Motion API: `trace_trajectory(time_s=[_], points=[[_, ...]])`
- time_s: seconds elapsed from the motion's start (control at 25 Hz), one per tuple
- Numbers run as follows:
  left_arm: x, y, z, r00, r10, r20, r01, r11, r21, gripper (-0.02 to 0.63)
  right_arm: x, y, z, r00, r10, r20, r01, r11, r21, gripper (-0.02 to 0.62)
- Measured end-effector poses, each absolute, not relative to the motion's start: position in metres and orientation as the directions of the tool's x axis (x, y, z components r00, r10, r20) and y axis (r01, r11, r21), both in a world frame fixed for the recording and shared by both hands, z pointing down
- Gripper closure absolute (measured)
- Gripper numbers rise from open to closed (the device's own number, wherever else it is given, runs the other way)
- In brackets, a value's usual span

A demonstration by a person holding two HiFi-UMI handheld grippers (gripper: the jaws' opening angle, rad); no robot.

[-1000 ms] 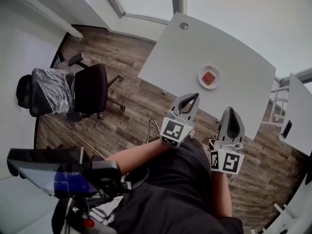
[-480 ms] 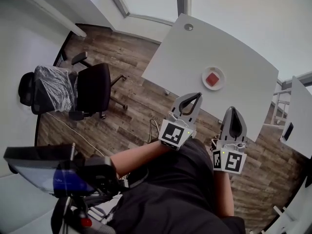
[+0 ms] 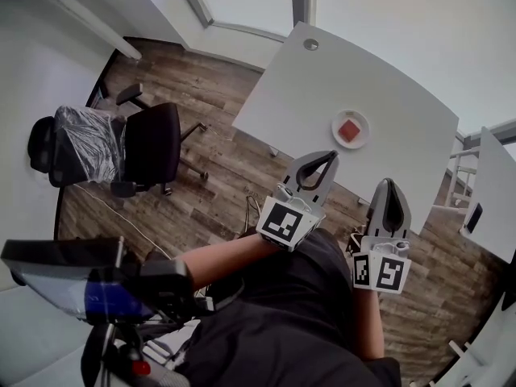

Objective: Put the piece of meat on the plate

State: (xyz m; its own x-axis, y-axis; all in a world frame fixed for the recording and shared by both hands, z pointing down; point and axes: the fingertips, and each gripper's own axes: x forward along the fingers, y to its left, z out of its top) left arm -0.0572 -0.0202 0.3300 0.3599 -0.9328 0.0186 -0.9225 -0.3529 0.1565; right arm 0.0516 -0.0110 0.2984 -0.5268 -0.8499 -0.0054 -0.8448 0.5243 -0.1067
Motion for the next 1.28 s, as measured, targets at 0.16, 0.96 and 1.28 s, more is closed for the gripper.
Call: trace_trajectory(time_s=[0.16, 0.96, 1.28], points=[[-0.055, -0.019, 0.324, 0.344, -0.938, -0.035, -0.921, -0.345, 0.181, 0.600, 0.053, -0.008, 0.295, -0.526, -0.850, -0.006, -0.847, 0.525, -0.085, 0.591], [-0.042, -0.020, 0.308, 0.405, -0.911, -0.074, -0.909, -0.410, 0.075, 0.600, 0.053, -0.010, 0.291, -0.475, -0.879, -0.032, -0.880, 0.475, 0.007, 0.591], [-0.054, -0.024, 0.311, 0.410, -0.910, -0.066, -0.906, -0.415, 0.087, 0.600, 0.038, -0.013, 0.295, -0.476, -0.879, -0.024, -0.879, 0.476, 0.018, 0.591]])
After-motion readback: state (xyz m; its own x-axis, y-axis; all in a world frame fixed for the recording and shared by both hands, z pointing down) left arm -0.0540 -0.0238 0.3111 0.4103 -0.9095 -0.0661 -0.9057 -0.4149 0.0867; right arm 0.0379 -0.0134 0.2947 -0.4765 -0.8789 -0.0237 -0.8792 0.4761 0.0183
